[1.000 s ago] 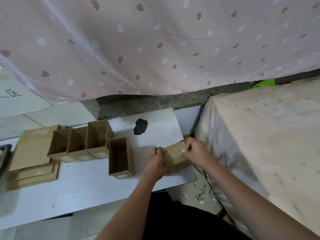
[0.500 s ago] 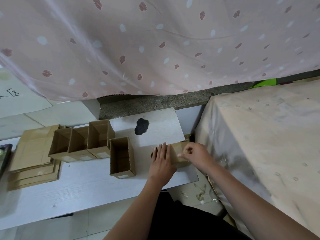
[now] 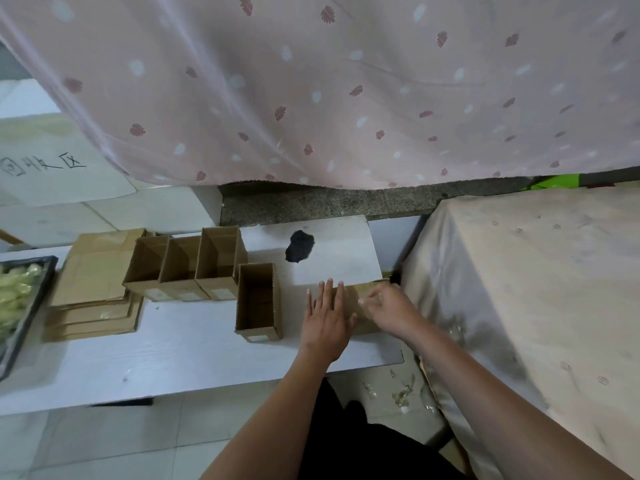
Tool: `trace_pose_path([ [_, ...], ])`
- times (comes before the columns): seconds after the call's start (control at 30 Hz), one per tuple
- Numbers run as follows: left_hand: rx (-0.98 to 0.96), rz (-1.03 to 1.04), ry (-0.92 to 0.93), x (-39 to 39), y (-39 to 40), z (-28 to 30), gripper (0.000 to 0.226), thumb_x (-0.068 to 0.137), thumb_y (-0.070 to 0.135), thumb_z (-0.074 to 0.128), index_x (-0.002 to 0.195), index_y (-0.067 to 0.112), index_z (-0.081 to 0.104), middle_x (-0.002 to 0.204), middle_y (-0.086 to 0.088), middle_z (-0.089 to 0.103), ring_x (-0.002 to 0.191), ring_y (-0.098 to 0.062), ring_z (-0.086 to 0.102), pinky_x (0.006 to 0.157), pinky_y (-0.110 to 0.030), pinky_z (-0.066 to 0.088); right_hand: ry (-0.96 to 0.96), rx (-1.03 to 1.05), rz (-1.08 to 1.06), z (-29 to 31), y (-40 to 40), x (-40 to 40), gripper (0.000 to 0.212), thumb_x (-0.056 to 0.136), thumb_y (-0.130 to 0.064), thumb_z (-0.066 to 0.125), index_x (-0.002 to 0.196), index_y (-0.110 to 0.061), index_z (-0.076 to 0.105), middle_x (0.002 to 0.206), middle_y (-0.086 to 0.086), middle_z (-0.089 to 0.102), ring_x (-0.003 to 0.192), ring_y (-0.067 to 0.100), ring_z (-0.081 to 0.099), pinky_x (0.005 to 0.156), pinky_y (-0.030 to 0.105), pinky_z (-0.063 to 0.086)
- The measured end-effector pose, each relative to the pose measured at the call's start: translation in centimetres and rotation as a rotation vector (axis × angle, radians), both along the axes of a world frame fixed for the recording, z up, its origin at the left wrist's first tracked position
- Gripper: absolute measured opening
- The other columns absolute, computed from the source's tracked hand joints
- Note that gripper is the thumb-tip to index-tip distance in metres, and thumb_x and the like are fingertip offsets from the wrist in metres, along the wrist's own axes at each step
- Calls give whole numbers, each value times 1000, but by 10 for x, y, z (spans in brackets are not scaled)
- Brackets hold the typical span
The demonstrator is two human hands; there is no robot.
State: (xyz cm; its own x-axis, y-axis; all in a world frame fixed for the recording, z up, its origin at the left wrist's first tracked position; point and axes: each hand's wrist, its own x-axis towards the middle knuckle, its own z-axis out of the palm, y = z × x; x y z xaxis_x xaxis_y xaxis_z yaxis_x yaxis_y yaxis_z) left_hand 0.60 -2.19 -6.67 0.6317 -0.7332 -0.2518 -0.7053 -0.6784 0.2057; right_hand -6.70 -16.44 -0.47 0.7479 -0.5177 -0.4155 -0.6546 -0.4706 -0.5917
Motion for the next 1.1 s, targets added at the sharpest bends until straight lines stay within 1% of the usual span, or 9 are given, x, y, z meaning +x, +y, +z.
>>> trace_pose_path([
  [0.1, -12, 110, -15, 13, 22, 14, 70, 106, 51, 14, 159, 11, -6, 168, -10, -7, 154, -25, -14, 123, -47, -12, 29, -32, 111, 8, 13, 19, 34, 100, -27, 48, 131, -15, 57, 138, 10, 45, 125, 25, 48, 106, 34, 41],
  [0.23, 1, 265, -70, 34, 66, 36, 69, 105, 51, 14, 161, 12, 3, 168, -10, 4, 155, -26, -2, 126, -46, -2, -38, -10, 207, 22, 44, 45, 44, 98, -18, 53, 142, -19, 49, 134, 11, 55, 118, 28, 56, 93, 31, 46],
  [0.4, -1, 406, -141, 60, 131, 64, 66, 105, 51, 16, 160, 14, 13, 166, -8, 17, 155, -26, 8, 126, -45, 8, -203, 46, 201, 43, 101, 82, 17, 87, -20, 74, 97, -22, 61, 93, -1, 62, 88, 19, 65, 66, 22, 46],
  [0.5, 23, 471, -152, 73, 177, 74, 66, 105, 52, 17, 159, 14, 17, 166, -8, 20, 154, -26, 11, 125, -47, 12, -238, 13, 312, 53, 143, 109, 26, 84, -27, 78, 108, -21, 69, 107, -2, 62, 99, 14, 58, 82, 23, 48],
  [0.57, 53, 515, -139, 78, 212, 77, 66, 105, 53, 17, 159, 14, 16, 166, -9, 17, 154, -27, 10, 125, -48, 11, -229, 8, 383, 55, 172, 126, 28, 92, -26, 69, 119, -18, 69, 120, 2, 62, 109, 18, 57, 98, 34, 49],
  [0.63, 66, 559, -131, 85, 251, 78, 66, 105, 53, 16, 159, 14, 16, 166, -9, 17, 154, -28, 10, 125, -48, 11, -221, 19, 441, 55, 209, 140, 29, 98, -21, 59, 125, -19, 68, 127, 4, 63, 114, 19, 57, 101, 31, 46],
  [0.87, 87, 678, -148, 117, 399, 87, 61, 104, 47, 25, 152, 9, 29, 154, -12, 36, 144, -29, 27, 120, -45, 21, -283, -1, 507, 63, 358, 189, 49, 90, -15, 60, 137, -29, 55, 110, -2, 64, 93, 16, 60, 66, 20, 46],
  [1.03, 81, 769, -147, 131, 481, 97, 58, 103, 47, 29, 147, 10, 35, 149, -13, 41, 136, -31, 37, 114, -43, 29, -280, -40, 484, 66, 441, 228, 9, 90, -20, 60, 98, -16, 60, 94, 2, 60, 85, 20, 58, 64, 26, 43],
  [1.1, 54, 800, -149, 135, 506, 102, 55, 102, 46, 31, 144, 11, 38, 146, -12, 44, 134, -30, 39, 113, -41, 30, -293, -46, 503, 67, 466, 240, 6, 89, -21, 61, 91, -15, 60, 90, 3, 60, 82, 19, 56, 60, 25, 40],
])
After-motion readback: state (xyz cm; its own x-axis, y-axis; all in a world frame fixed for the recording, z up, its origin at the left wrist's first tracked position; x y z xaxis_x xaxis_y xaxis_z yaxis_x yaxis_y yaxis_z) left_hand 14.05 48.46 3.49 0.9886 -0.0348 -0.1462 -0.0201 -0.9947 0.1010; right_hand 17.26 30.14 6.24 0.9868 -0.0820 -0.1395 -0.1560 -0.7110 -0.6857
